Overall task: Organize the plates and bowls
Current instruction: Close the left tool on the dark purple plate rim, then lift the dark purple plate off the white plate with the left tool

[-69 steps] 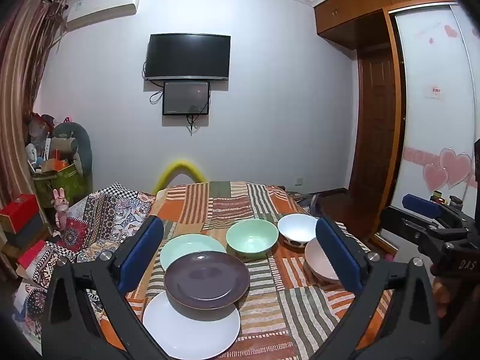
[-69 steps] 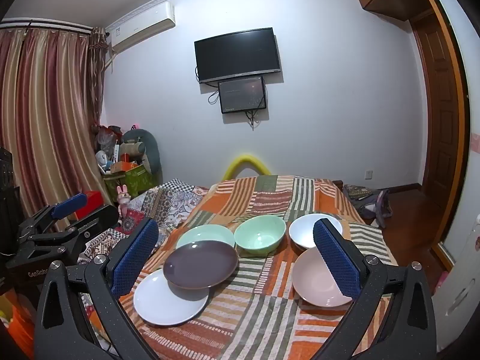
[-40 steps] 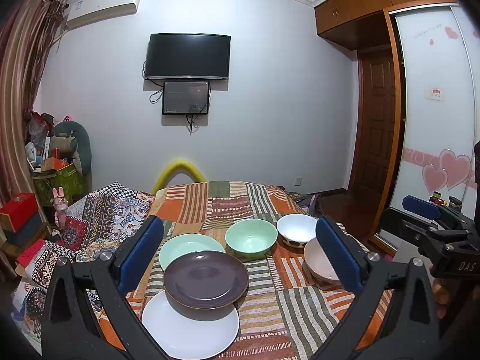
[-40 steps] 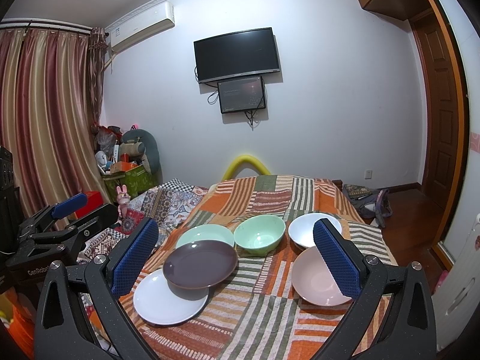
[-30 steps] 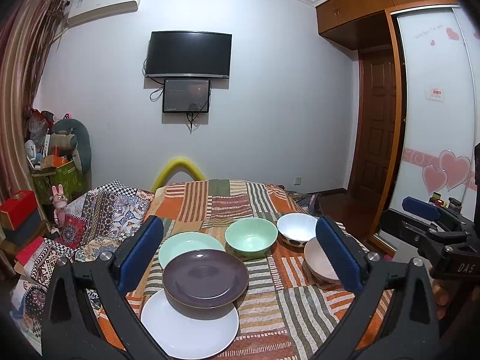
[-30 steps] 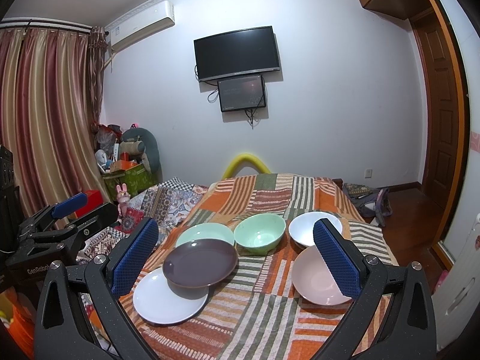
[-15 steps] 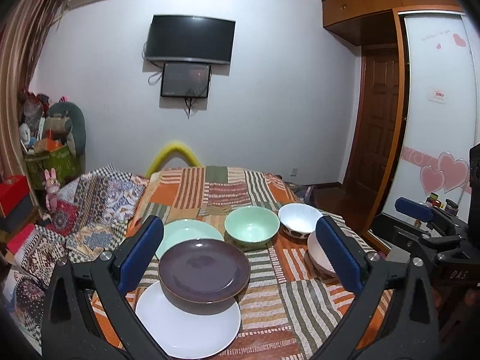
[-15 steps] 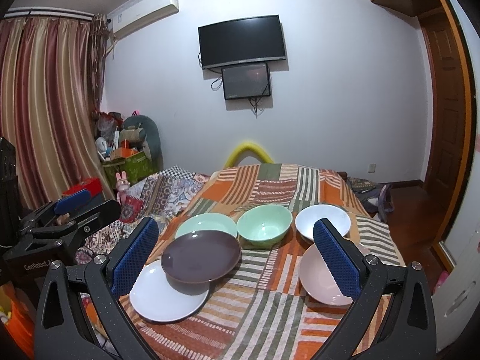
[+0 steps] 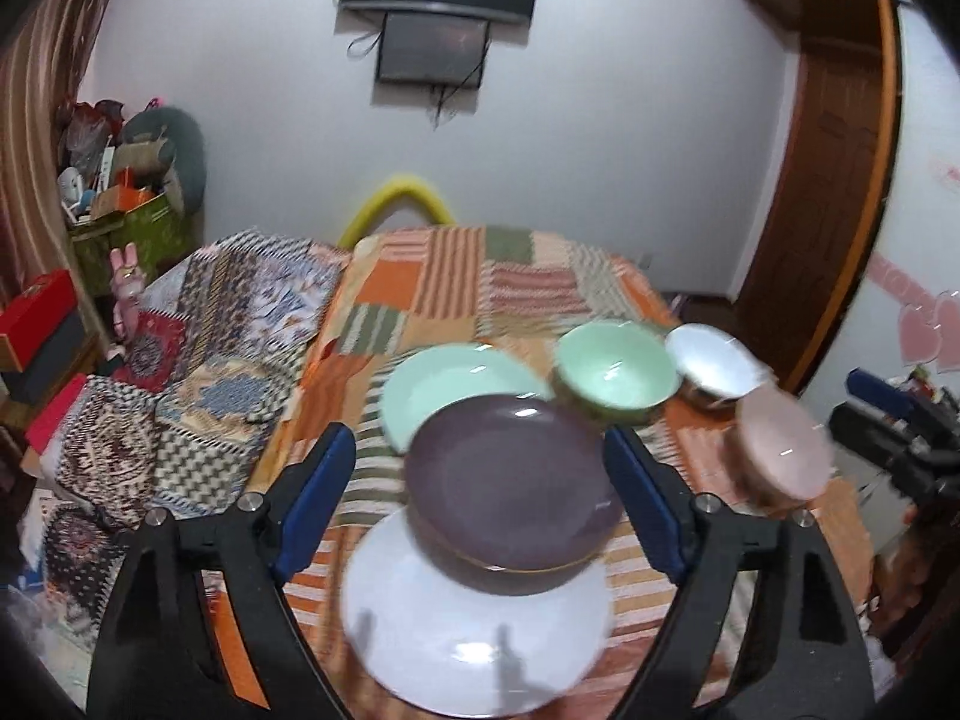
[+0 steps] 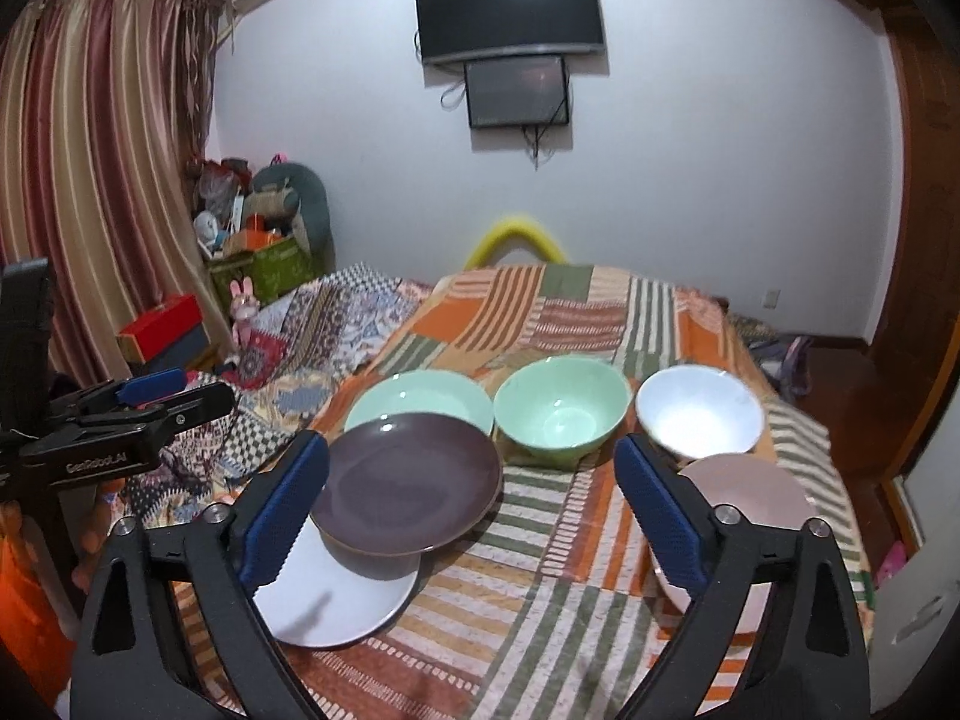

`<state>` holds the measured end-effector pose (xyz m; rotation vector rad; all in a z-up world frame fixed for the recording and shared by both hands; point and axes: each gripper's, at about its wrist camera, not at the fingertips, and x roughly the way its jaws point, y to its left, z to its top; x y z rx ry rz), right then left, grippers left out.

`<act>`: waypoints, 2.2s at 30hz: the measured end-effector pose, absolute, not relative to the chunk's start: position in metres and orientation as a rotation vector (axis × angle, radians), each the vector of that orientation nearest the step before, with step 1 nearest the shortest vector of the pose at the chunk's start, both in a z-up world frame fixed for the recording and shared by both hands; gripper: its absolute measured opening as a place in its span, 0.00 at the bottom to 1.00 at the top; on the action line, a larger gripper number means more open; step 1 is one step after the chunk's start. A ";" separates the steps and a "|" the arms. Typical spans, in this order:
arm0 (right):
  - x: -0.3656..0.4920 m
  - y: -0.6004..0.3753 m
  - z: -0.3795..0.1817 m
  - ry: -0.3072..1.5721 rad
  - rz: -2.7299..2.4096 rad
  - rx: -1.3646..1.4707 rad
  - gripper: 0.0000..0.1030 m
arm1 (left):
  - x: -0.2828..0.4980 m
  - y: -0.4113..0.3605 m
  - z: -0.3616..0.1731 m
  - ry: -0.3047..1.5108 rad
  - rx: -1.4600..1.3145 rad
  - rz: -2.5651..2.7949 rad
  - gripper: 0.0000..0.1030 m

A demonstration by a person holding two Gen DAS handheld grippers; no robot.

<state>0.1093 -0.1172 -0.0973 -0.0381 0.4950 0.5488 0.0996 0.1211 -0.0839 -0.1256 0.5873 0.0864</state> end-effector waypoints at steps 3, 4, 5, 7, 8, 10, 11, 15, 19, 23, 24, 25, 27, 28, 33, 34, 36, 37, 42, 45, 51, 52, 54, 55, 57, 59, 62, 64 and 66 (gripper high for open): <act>0.126 -0.110 -0.108 0.554 0.559 -0.041 0.84 | 0.112 0.137 -0.098 0.649 -0.100 0.098 0.74; 0.133 -0.107 -0.113 0.576 0.555 -0.048 0.82 | 0.118 0.143 -0.103 0.674 -0.100 0.091 0.72; 0.138 -0.104 -0.116 0.593 0.555 -0.052 0.78 | 0.124 0.149 -0.109 0.700 -0.101 0.086 0.71; 0.151 -0.099 -0.125 0.642 0.563 -0.060 0.74 | 0.132 0.157 -0.118 0.735 -0.093 0.085 0.68; 0.157 -0.096 -0.130 0.667 0.564 -0.063 0.72 | 0.136 0.160 -0.122 0.757 -0.083 0.088 0.67; 0.168 -0.092 -0.140 0.710 0.560 -0.073 0.69 | 0.144 0.166 -0.134 0.782 -0.098 0.056 0.62; 0.173 -0.089 -0.146 0.727 0.558 -0.080 0.69 | 0.149 0.170 -0.141 0.803 -0.118 0.035 0.62; 0.187 -0.080 -0.164 0.784 0.545 -0.108 0.68 | 0.166 0.182 -0.161 0.859 -0.185 0.009 0.58; 0.200 -0.071 -0.181 0.845 0.544 -0.128 0.60 | 0.189 0.191 -0.187 0.933 -0.240 0.004 0.43; 0.213 -0.066 -0.194 0.886 0.538 -0.129 0.55 | 0.201 0.192 -0.201 0.959 -0.252 -0.002 0.38; 0.215 -0.066 -0.196 0.891 0.538 -0.128 0.54 | 0.203 0.192 -0.202 0.957 -0.247 -0.005 0.38; 0.218 -0.065 -0.199 0.899 0.533 -0.128 0.52 | 0.206 0.191 -0.204 0.957 -0.244 -0.011 0.38; 0.224 -0.064 -0.204 0.921 0.531 -0.127 0.48 | 0.209 0.188 -0.206 0.962 -0.241 -0.026 0.36; 0.225 -0.063 -0.207 0.934 0.532 -0.126 0.45 | 0.211 0.188 -0.207 0.966 -0.237 -0.027 0.34; 0.233 -0.061 -0.217 0.964 0.544 -0.121 0.36 | 0.220 0.188 -0.216 0.992 -0.237 -0.035 0.27; 0.235 -0.061 -0.218 0.971 0.549 -0.116 0.34 | 0.220 0.188 -0.218 0.992 -0.244 -0.042 0.26; 0.237 -0.059 -0.221 0.981 0.558 -0.104 0.32 | 0.221 0.187 -0.218 0.991 -0.250 -0.054 0.23; 0.238 -0.059 -0.221 0.983 0.563 -0.095 0.31 | 0.223 0.186 -0.218 0.992 -0.248 -0.062 0.19; 0.241 -0.054 -0.222 0.986 0.581 -0.082 0.24 | 0.223 0.182 -0.218 0.991 -0.234 -0.064 0.19; 0.241 -0.055 -0.222 0.983 0.579 -0.074 0.24 | 0.222 0.179 -0.216 0.999 -0.223 -0.061 0.19; 0.239 -0.060 -0.220 0.988 0.569 -0.053 0.22 | 0.216 0.170 -0.212 1.002 -0.205 -0.053 0.19; 0.238 -0.062 -0.220 0.987 0.569 -0.048 0.22 | 0.216 0.169 -0.211 1.002 -0.205 -0.054 0.19; 0.237 -0.065 -0.217 0.983 0.572 -0.040 0.21 | 0.213 0.167 -0.208 0.999 -0.208 -0.057 0.19; 0.236 -0.067 -0.216 0.979 0.571 -0.040 0.21 | 0.211 0.166 -0.207 0.995 -0.209 -0.058 0.19; 0.233 -0.069 -0.214 0.973 0.571 -0.042 0.21 | 0.208 0.162 -0.203 0.985 -0.210 -0.061 0.19; 0.230 -0.070 -0.212 0.970 0.567 -0.044 0.21 | 0.205 0.159 -0.199 0.977 -0.210 -0.062 0.19; 0.226 -0.074 -0.210 0.968 0.566 -0.036 0.21 | 0.200 0.154 -0.193 0.965 -0.208 -0.063 0.19; 0.223 -0.077 -0.209 0.965 0.566 -0.029 0.21 | 0.197 0.150 -0.190 0.963 -0.205 -0.063 0.19; 0.219 -0.081 -0.206 0.959 0.566 -0.024 0.21 | 0.192 0.146 -0.187 0.961 -0.201 -0.063 0.19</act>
